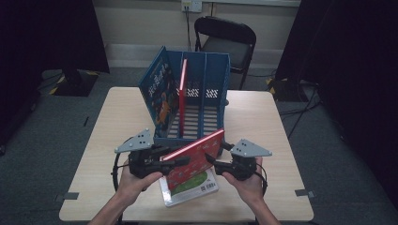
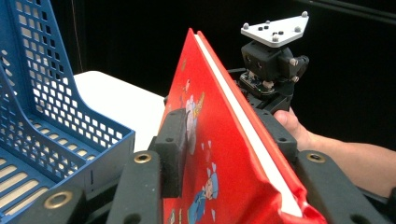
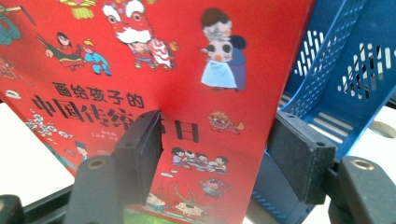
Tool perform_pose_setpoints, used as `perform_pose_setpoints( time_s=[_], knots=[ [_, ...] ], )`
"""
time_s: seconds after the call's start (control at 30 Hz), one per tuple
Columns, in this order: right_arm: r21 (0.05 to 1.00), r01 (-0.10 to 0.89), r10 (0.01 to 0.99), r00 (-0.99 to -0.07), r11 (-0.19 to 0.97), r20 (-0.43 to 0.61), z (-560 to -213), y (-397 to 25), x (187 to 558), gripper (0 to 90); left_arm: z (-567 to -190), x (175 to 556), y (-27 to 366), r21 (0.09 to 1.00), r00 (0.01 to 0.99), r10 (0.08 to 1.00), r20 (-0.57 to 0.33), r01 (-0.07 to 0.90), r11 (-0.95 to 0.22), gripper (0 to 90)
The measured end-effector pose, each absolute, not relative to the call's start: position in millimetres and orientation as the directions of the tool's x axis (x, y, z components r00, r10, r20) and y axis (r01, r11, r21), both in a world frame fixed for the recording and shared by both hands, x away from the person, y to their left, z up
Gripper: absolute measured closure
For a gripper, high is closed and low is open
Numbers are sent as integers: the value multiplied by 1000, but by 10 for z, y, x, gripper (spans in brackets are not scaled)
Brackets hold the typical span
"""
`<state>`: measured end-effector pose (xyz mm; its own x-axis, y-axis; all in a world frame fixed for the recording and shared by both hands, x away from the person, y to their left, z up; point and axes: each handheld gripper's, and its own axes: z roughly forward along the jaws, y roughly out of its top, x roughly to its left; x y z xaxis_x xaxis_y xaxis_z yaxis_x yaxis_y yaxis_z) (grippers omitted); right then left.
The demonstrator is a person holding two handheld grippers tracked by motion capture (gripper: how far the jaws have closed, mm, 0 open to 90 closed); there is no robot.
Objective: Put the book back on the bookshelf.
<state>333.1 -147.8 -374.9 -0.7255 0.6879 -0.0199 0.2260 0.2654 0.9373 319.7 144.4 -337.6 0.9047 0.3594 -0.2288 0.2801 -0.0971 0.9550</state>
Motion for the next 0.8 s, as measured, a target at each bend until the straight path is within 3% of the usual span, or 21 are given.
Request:
perform_pose_setpoints(
  time_s=[0.8],
  knots=[
    [939, 218, 668, -744, 267, -17, -3752, -1450, 3368, 283, -3322, 3270, 1571, 948, 902, 321, -290, 317, -34, 410]
  ],
)
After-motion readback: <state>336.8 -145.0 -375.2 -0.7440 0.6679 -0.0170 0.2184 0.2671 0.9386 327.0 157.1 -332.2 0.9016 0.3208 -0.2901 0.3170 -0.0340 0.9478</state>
